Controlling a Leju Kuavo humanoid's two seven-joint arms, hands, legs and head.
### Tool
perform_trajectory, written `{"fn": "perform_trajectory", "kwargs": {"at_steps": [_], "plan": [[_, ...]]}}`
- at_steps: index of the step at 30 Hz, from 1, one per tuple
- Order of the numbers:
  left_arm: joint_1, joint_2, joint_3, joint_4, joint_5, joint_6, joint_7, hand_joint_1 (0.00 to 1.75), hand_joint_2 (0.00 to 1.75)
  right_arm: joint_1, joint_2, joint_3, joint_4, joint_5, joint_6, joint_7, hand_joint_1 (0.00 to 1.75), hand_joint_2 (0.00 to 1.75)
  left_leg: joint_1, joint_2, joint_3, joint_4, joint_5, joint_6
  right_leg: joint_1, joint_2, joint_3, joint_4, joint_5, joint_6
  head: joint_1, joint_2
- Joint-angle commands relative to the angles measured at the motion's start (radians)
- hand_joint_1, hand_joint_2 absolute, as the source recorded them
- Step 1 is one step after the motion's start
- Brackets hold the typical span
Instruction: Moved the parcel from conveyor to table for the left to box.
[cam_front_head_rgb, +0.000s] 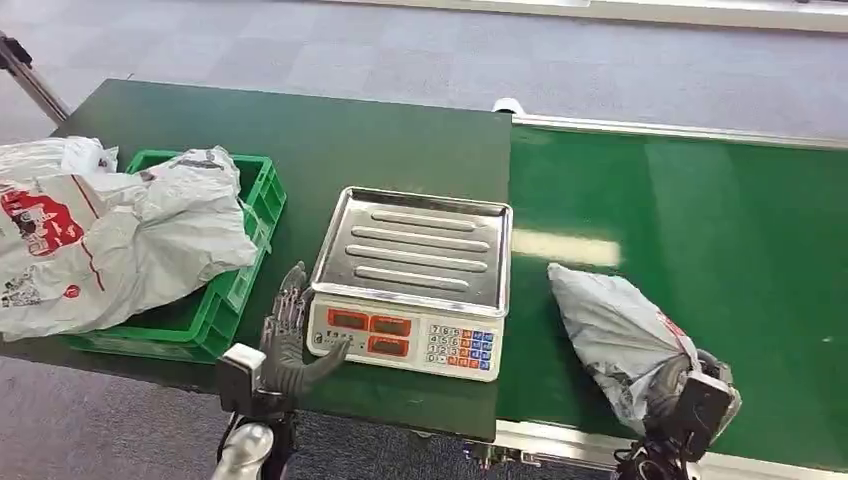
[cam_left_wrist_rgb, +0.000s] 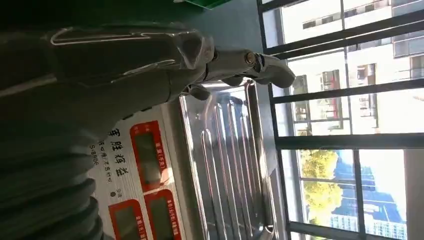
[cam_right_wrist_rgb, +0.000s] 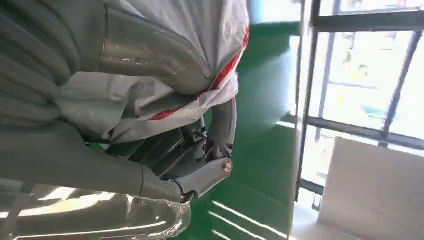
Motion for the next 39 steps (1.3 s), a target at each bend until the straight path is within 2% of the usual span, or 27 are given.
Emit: {"fn": "perform_trajectory", "kwargs": {"at_steps": [1, 4, 6, 8, 9, 11, 12, 13, 16, 18, 20, 22, 25, 34, 35, 36, 37, 38, 39], "plan": [[-0.042, 0.007, -0.013, 0.045, 0.007, 0.009, 0.002, 0.00, 1.75, 0.070, 0.014, 0.129, -0.523, -0.122, -0.117, -0.003, 1.75, 1.75, -0.002, 0.000, -0.001, 0.001, 0.000, 0.000, -0.002, -0.001, -0.002, 0.002, -0.001, 0.000, 0.000, 0.000], [-0.041, 0.008, -0.019, 0.037, 0.010, 0.012, 0.002, 0.00, 1.75, 0.087, -0.008, 0.253, -0.682, -0.090, -0.219, -0.003, 1.75, 1.75, -0.002, 0.001, -0.002, 0.002, 0.000, 0.000, -0.002, -0.001, -0.003, 0.003, -0.001, -0.001, 0.000, 0.000], [-0.041, 0.013, -0.030, 0.042, 0.002, 0.023, 0.002, 0.00, 1.75, 0.075, -0.057, 0.399, -0.694, -0.013, -0.317, -0.003, 1.75, 1.75, -0.002, 0.002, -0.001, 0.001, 0.000, 0.000, -0.002, 0.001, -0.003, 0.003, -0.001, -0.001, 0.000, 0.000], [-0.043, 0.013, -0.034, 0.045, 0.010, 0.017, 0.002, 0.00, 1.75, 0.038, -0.030, 0.416, -0.660, 0.070, -0.317, -0.003, 1.75, 1.75, -0.002, 0.004, 0.000, 0.001, -0.001, 0.000, -0.001, 0.003, -0.002, 0.002, 0.000, -0.001, 0.000, 0.000], [-0.049, 0.017, -0.042, 0.054, 0.016, 0.014, 0.002, 0.00, 1.75, -0.011, -0.066, 0.507, -0.663, 0.105, -0.317, -0.003, 1.75, 1.75, -0.001, 0.006, 0.001, 0.000, -0.001, 0.000, -0.001, 0.005, -0.001, 0.001, 0.000, -0.001, 0.000, 0.000], [-0.058, 0.020, -0.053, 0.058, 0.022, 0.021, 0.002, 0.00, 1.75, -0.075, -0.043, 0.571, -0.593, 0.187, -0.317, -0.003, 1.75, 1.75, -0.001, 0.011, 0.001, 0.001, -0.001, 0.000, -0.001, 0.009, -0.003, 0.002, 0.001, -0.001, 0.000, 0.000], [-0.057, 0.025, -0.057, 0.057, 0.032, 0.030, 0.002, 0.00, 1.75, -0.136, -0.040, 0.618, -0.454, 0.306, -0.288, -0.001, 1.75, 1.75, -0.001, 0.010, 0.001, 0.000, 0.000, 0.000, -0.001, 0.009, -0.002, 0.002, 0.001, -0.001, 0.000, 0.000], [-0.056, 0.030, -0.058, 0.056, 0.037, 0.027, 0.002, 0.00, 1.75, -0.180, -0.018, 0.633, -0.381, 0.337, -0.308, -0.003, 1.75, 1.75, -0.001, 0.014, 0.003, 0.000, 0.000, 0.000, -0.001, 0.013, -0.002, 0.001, 0.003, -0.001, 0.000, 0.000], [-0.056, 0.034, -0.066, 0.055, 0.041, 0.028, 0.002, 0.00, 1.75, -0.194, -0.020, 0.647, -0.350, 0.338, -0.317, -0.003, 1.75, 1.75, 0.000, 0.016, 0.004, -0.001, 0.000, 0.000, 0.000, 0.014, 0.000, 0.000, 0.003, -0.002, 0.000, 0.000], [-0.057, 0.036, -0.068, 0.054, 0.046, 0.032, 0.002, 0.00, 1.75, -0.187, -0.024, 0.637, -0.359, 0.348, -0.317, -0.003, 1.75, 1.75, 0.000, 0.007, 0.004, -0.001, 0.001, 0.000, 0.000, 0.006, 0.002, -0.001, 0.001, -0.001, 0.000, 0.000], [-0.053, 0.039, -0.068, 0.051, 0.049, 0.038, 0.002, 0.00, 1.75, -0.186, -0.035, 0.647, -0.364, 0.330, -0.317, -0.003, 1.75, 1.75, 0.001, 0.005, 0.005, -0.002, 0.001, 0.000, 0.001, 0.003, 0.004, -0.002, 0.001, -0.002, 0.000, 0.000], [-0.043, 0.043, -0.072, 0.041, 0.054, 0.045, 0.002, 0.00, 1.75, -0.178, -0.020, 0.628, -0.399, 0.354, -0.317, -0.003, 1.75, 1.75, 0.000, 0.005, 0.004, -0.001, 0.000, 0.000, 0.000, 0.004, 0.002, 0.000, 0.001, -0.001, 0.000, 0.000], [-0.040, 0.041, -0.076, 0.038, 0.057, 0.051, 0.002, 0.00, 1.75, -0.163, 0.057, 0.525, -0.482, 0.507, -0.317, -0.003, 1.75, 1.75, 0.000, 0.004, 0.004, -0.001, 0.000, 0.000, 0.000, 0.002, 0.003, 0.000, 0.000, -0.002, 0.000, 0.000], [-0.040, 0.041, -0.076, 0.038, 0.057, 0.051, 0.002, 0.00, 1.75, -0.163, 0.057, 0.525, -0.482, 0.507, -0.317, -0.003, 1.75, 1.75, 0.000, 0.002, 0.002, -0.001, 0.001, 0.001, 0.000, 0.002, 0.001, 0.000, 0.001, -0.001, 0.000, 0.000], [-0.049, 0.041, -0.074, 0.040, 0.070, 0.057, 0.002, 0.00, 1.75, -0.307, 0.011, 0.727, -0.121, 0.791, -0.248, 0.060, 1.75, 1.75, 0.000, 0.003, 0.003, -0.001, 0.001, 0.001, 0.001, 0.002, 0.002, -0.001, 0.001, -0.001, 0.000, 0.000], [-0.050, 0.044, -0.071, 0.041, 0.074, 0.055, 0.002, 0.00, 1.75, -0.376, 0.041, 0.785, 0.018, 0.856, -0.249, 0.116, 1.75, 1.75, 0.000, 0.005, 0.002, -0.001, 0.001, 0.000, 0.000, 0.005, 0.001, -0.001, 0.001, -0.001, 0.000, 0.000], [-0.050, 0.047, -0.072, 0.041, 0.076, 0.054, 0.002, 0.00, 1.75, -0.405, 0.051, 0.816, 0.086, 0.889, -0.254, 0.137, 1.75, 1.75, 0.000, 0.014, 0.005, -0.001, 0.000, 0.000, 0.000, 0.014, 0.000, 0.000, 0.004, -0.001, 0.000, 0.000], [-0.049, 0.049, -0.067, 0.040, 0.078, 0.047, 0.002, 0.00, 1.75, -0.470, 0.072, 0.877, 0.251, 0.952, -0.274, 0.196, 1.75, 1.75, -0.001, 0.018, 0.004, -0.001, -0.001, 0.000, 0.000, 0.017, 0.000, 0.000, 0.004, -0.001, 0.001, 0.000], [-0.047, 0.051, -0.063, 0.038, 0.080, 0.044, 0.002, 0.00, 1.75, -0.491, 0.084, 0.919, 0.356, 0.970, -0.283, 0.216, 1.75, 1.75, -0.001, 0.020, 0.005, -0.002, -0.001, 0.000, 0.000, 0.019, 0.002, 0.000, 0.004, -0.002, 0.000, 0.000]]}}
